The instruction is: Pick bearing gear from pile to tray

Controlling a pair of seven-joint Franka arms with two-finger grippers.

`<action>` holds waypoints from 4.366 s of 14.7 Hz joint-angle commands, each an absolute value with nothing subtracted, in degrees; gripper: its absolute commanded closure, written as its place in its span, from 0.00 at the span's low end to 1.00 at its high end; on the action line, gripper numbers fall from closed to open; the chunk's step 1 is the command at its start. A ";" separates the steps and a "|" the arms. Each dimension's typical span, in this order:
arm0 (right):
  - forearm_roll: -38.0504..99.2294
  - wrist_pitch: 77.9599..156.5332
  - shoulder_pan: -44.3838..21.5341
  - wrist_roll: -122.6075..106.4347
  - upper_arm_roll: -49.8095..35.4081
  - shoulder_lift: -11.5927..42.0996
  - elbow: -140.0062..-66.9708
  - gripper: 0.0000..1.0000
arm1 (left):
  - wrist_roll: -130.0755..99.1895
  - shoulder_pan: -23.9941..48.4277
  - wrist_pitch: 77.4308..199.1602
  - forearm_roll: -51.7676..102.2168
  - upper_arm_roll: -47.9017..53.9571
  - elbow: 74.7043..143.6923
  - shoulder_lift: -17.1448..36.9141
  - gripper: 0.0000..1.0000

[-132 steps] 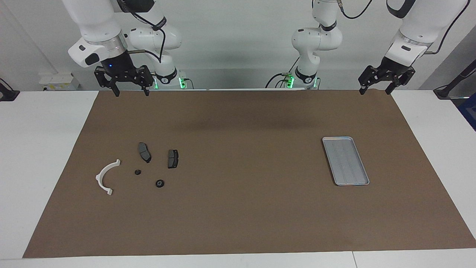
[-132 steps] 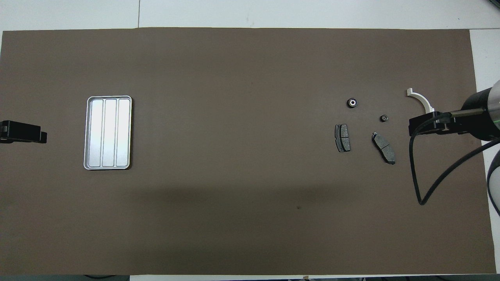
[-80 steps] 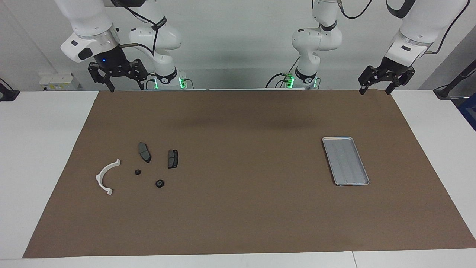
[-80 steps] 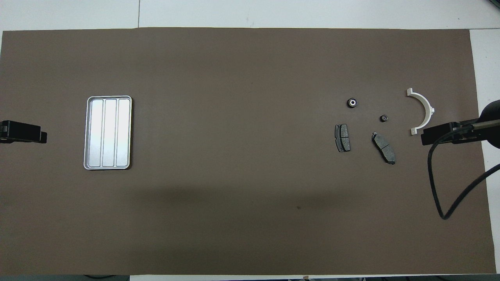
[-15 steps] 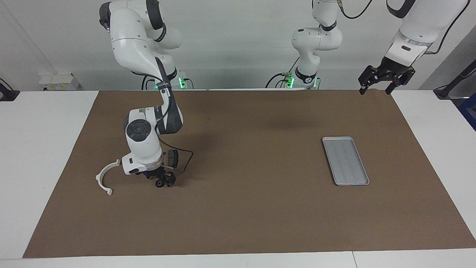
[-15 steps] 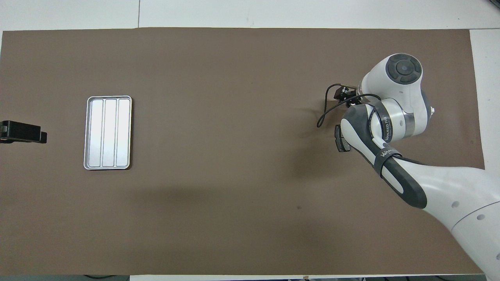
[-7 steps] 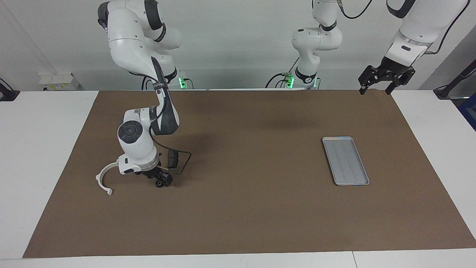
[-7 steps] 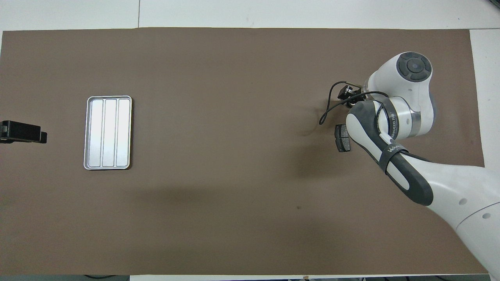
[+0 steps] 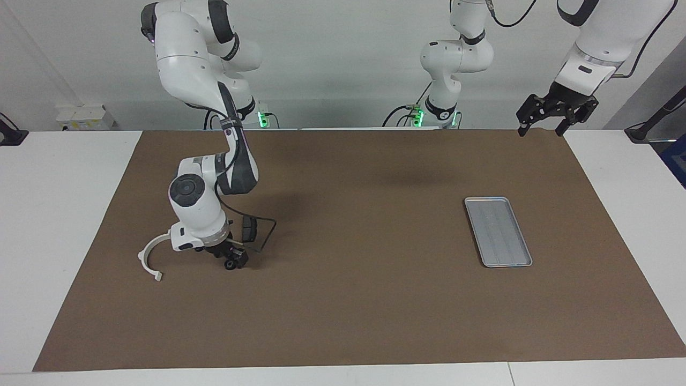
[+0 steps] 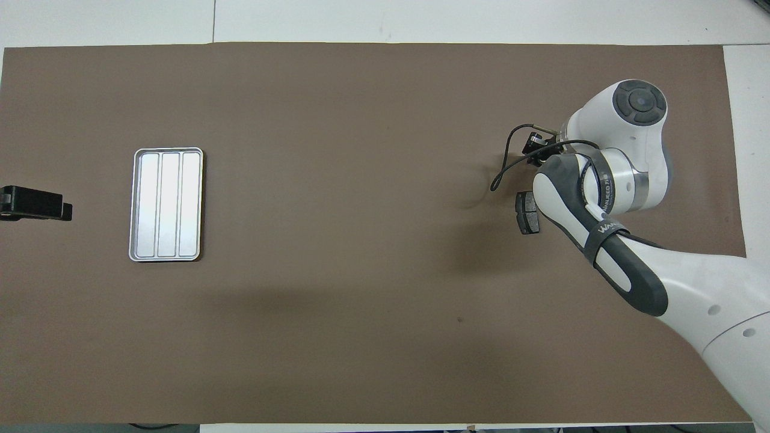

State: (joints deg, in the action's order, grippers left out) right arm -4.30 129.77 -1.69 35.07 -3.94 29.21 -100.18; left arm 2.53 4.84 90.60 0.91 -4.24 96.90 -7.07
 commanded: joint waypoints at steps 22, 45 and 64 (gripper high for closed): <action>-6.59 119.98 -2.20 32.52 -5.10 26.29 -93.78 1.00 | 2.46 4.66 89.74 0.88 -4.13 96.86 -7.82 0.00; 0.79 110.47 -25.84 63.11 -6.59 23.82 -83.93 1.00 | 2.46 4.66 89.74 0.88 -4.13 96.86 -7.82 0.00; -4.31 125.06 -31.47 69.35 -6.50 35.33 -88.59 1.00 | 2.46 4.66 89.74 0.88 -4.13 96.86 -7.82 0.00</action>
